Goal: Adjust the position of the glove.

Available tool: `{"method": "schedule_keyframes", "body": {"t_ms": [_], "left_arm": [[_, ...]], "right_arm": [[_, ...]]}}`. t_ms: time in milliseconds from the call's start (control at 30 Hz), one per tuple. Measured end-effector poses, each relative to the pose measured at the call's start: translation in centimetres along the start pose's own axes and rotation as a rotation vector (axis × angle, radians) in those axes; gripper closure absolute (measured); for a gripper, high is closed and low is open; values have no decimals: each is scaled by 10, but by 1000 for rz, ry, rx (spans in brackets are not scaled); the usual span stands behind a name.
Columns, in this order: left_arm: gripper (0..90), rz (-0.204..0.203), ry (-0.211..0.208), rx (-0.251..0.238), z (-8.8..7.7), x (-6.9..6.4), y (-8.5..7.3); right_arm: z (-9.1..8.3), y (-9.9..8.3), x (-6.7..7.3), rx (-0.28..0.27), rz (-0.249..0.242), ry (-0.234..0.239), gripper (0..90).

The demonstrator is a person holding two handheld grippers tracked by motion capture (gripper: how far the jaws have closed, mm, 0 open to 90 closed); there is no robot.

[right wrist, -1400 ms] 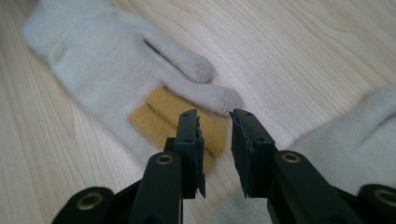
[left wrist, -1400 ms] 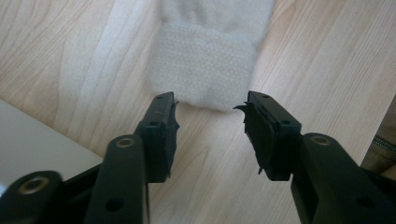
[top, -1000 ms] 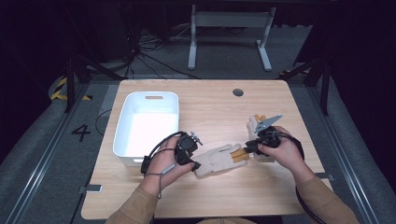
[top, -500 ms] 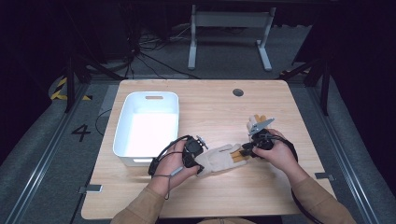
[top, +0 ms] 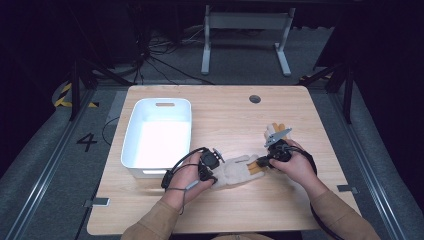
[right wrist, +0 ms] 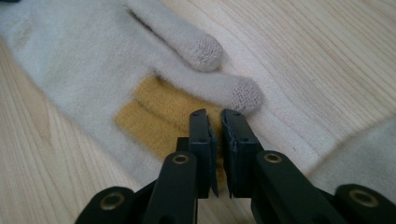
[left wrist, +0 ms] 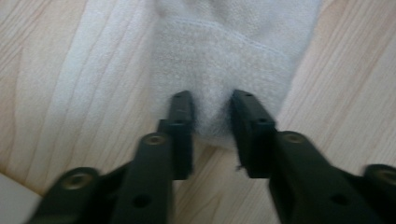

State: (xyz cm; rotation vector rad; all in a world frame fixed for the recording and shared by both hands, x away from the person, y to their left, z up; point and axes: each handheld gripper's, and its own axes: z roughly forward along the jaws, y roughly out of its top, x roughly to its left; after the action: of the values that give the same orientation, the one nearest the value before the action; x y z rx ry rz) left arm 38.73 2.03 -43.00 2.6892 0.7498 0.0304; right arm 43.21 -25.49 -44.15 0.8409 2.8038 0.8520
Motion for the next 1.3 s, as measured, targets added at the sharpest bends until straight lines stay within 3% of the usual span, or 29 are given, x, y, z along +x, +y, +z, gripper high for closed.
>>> {"method": "schedule_keyframes", "body": {"t_ms": [100, 267, 600, 700, 833, 867, 933, 1000, 1033, 1300], "left_arm": [[823, 18, 17, 5, -1, -3, 1], [834, 13, -4, -2, -4, -1, 0], [834, 32, -48, -31, -33, 1, -1], [833, 49, -64, -36, -40, 0, 0], [832, 113, -101, -25, -46, -6, 6], [832, 113, -101, -25, -46, -6, 6], [832, 149, -122, -16, -45, -9, 9], [831, 155, -126, -15, -44, -9, 9], [831, 169, -142, -1, -40, -10, 11], [829, 193, -171, 43, -27, -12, 19]], "right_arm": [[-1, 0, 2, -1, -2, -12, 845], [-8, 2, 4, -7, -7, -22, 849], [-37, 0, 14, -64, -12, -30, 850], [-50, -4, 20, -77, -8, -32, 850], [-67, -12, 31, -78, 1, -37, 850], [-67, -12, 31, -78, 1, -37, 850], [-77, -18, 38, -66, 10, -35, 848], [-79, -19, 39, -61, 12, -30, 847], [-81, -22, 43, -25, 27, -17, 847], [-77, -31, 46, 42, 56, -1, 843]]}}
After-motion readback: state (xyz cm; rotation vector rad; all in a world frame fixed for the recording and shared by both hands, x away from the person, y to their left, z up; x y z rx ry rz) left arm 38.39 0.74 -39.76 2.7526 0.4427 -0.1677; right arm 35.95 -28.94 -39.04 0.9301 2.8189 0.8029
